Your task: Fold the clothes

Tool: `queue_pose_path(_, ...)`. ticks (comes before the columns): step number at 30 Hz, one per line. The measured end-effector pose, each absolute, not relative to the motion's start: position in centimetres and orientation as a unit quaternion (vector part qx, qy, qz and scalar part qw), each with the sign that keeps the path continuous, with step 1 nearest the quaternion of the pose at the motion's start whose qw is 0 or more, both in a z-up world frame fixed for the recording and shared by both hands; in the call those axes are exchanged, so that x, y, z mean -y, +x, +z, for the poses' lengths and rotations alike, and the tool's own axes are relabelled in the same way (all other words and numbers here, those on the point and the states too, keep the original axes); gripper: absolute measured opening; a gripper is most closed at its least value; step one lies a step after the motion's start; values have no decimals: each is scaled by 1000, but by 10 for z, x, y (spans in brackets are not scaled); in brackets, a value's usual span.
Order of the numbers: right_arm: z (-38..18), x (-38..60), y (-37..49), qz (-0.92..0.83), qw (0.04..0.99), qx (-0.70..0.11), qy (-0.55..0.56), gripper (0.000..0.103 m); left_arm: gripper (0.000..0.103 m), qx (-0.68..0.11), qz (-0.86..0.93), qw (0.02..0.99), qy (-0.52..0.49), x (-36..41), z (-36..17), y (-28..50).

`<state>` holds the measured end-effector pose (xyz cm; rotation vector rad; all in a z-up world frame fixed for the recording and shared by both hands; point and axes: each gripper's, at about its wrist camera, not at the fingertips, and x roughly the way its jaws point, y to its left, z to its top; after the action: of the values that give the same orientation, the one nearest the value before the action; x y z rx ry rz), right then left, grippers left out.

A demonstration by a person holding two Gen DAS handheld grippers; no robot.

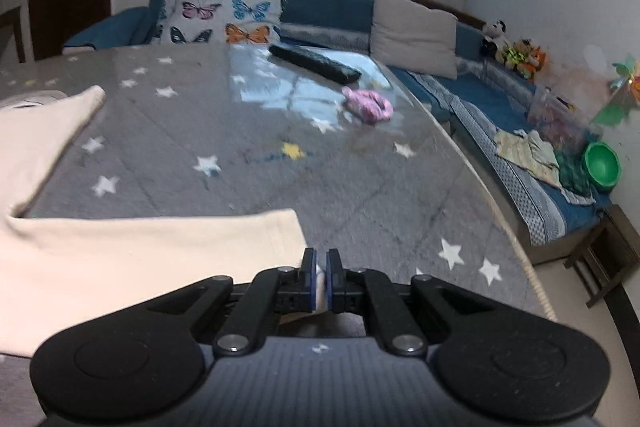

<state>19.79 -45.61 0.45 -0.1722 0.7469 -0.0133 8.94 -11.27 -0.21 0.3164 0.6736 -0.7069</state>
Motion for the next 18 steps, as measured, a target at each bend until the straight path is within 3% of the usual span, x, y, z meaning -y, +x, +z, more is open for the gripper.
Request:
queue_pose_path(8,24,464,174,5,940,-338,-38,9,3,-320,-338,871,160,115,-2,89)
queue_pose_path(18,4,461,191,21,931,-365,-25,9,3,-318,-340,870,164,116,-2,90)
